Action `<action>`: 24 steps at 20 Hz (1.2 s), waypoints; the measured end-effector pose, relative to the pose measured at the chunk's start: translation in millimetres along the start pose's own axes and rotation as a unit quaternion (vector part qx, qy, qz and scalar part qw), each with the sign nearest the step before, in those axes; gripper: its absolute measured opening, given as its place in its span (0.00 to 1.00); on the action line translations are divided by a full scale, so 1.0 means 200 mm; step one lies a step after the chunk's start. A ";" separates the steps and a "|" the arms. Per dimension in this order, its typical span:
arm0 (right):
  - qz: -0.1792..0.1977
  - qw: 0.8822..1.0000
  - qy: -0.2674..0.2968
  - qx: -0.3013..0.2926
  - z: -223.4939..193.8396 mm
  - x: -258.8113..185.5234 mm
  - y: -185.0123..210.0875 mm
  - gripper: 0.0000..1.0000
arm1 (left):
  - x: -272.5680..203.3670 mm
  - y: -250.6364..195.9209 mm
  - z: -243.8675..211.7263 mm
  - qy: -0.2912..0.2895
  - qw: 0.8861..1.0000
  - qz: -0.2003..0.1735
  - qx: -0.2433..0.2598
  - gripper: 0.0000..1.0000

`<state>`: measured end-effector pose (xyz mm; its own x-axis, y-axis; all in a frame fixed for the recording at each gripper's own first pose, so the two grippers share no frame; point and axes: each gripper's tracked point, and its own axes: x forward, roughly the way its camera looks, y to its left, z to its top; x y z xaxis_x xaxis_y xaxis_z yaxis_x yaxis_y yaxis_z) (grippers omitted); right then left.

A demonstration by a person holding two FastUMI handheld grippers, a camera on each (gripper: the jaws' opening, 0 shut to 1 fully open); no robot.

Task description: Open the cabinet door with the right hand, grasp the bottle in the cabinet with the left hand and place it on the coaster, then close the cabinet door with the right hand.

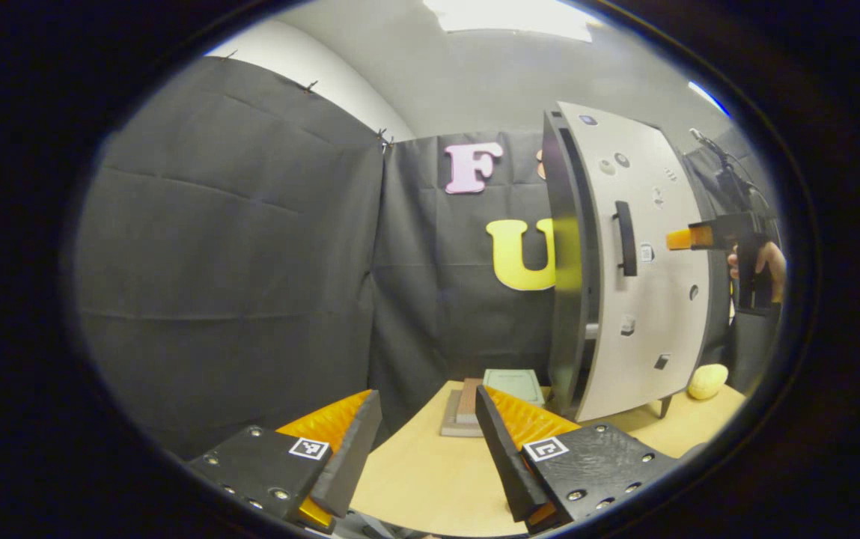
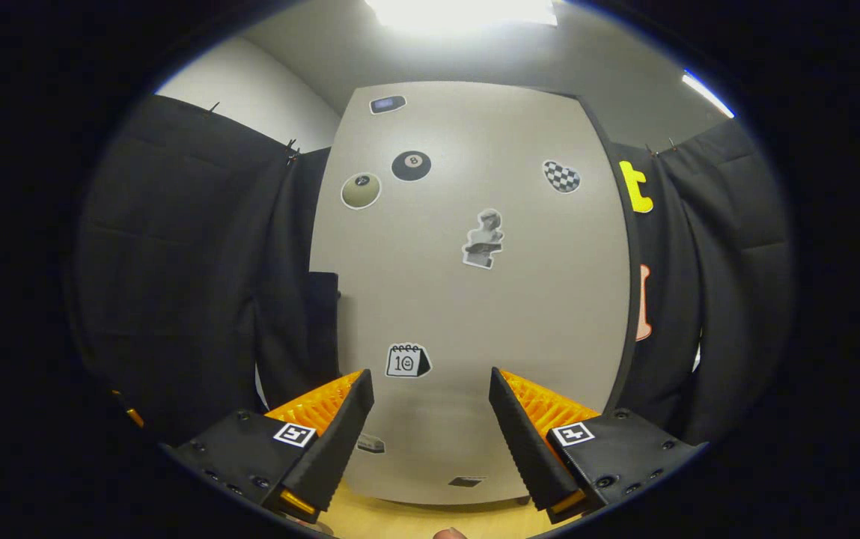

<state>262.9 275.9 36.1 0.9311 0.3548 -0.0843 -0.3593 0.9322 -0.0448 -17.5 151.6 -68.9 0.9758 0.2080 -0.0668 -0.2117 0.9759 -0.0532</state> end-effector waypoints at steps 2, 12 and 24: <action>-0.008 1.000 -0.003 -0.016 0.00 -0.13 -0.12 0.97 | 0.02 -0.16 0.05 -0.007 1.000 -0.016 0.000 0.76; -0.084 0.996 -0.008 -0.026 -0.07 -0.71 -0.83 0.98 | -0.04 -0.95 0.26 -0.033 0.995 -0.096 0.014 0.76; -0.130 0.991 0.003 0.025 -0.40 -1.11 -1.29 0.98 | -0.25 -1.40 0.35 -0.045 0.992 -0.107 0.038 0.76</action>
<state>143.4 -48.6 -12.6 0.9914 0.1018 -0.0823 -0.1035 0.9945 -0.0165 -2.8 -126.9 19.4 0.9996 -0.0033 0.0272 0.0027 0.9998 0.0199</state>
